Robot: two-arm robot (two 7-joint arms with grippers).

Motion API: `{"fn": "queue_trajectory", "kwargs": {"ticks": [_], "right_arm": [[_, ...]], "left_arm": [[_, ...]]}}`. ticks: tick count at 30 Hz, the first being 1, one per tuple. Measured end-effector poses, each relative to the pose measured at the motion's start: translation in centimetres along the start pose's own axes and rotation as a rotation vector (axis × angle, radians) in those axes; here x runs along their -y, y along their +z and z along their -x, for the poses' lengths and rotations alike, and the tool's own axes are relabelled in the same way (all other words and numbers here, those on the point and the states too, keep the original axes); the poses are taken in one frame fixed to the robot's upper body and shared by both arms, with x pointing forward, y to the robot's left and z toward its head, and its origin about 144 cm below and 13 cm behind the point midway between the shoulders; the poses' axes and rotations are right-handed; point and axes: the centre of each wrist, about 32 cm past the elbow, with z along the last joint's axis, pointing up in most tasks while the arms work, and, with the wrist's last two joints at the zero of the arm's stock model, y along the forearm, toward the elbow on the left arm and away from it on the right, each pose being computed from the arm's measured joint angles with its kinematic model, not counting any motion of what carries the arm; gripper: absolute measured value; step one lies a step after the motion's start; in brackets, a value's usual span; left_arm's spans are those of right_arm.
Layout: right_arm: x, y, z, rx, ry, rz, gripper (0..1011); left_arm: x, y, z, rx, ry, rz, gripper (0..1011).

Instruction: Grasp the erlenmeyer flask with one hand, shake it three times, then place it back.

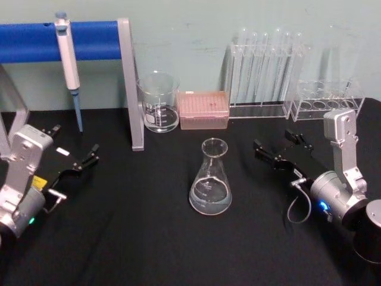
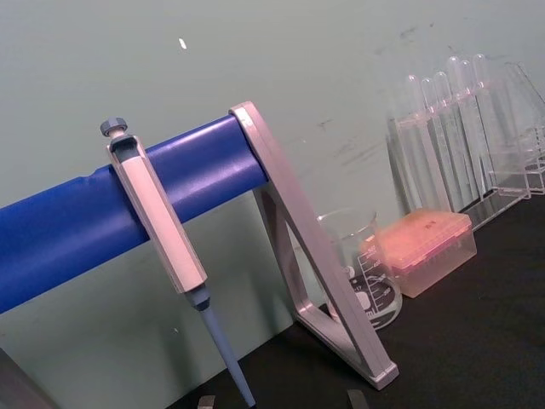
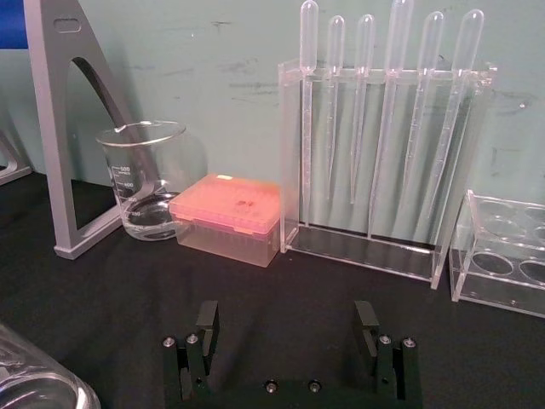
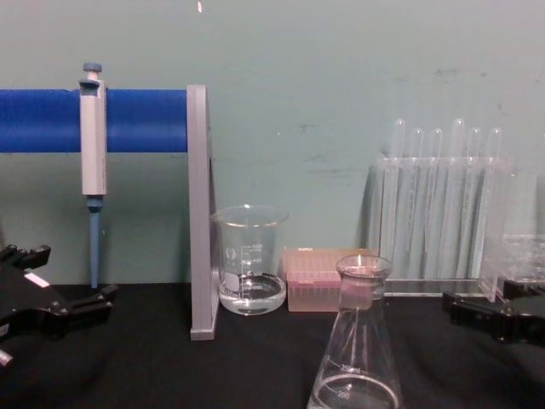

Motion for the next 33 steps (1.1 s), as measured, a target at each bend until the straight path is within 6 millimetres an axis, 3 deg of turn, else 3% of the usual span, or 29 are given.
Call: {"fn": "queue_trajectory", "kwargs": {"ticks": [33], "right_arm": [[-0.03,-0.05,0.02,0.0,0.003,-0.002,1000]], "left_arm": [[0.0,0.0,0.0,0.0,0.0,0.0,1001]]}}
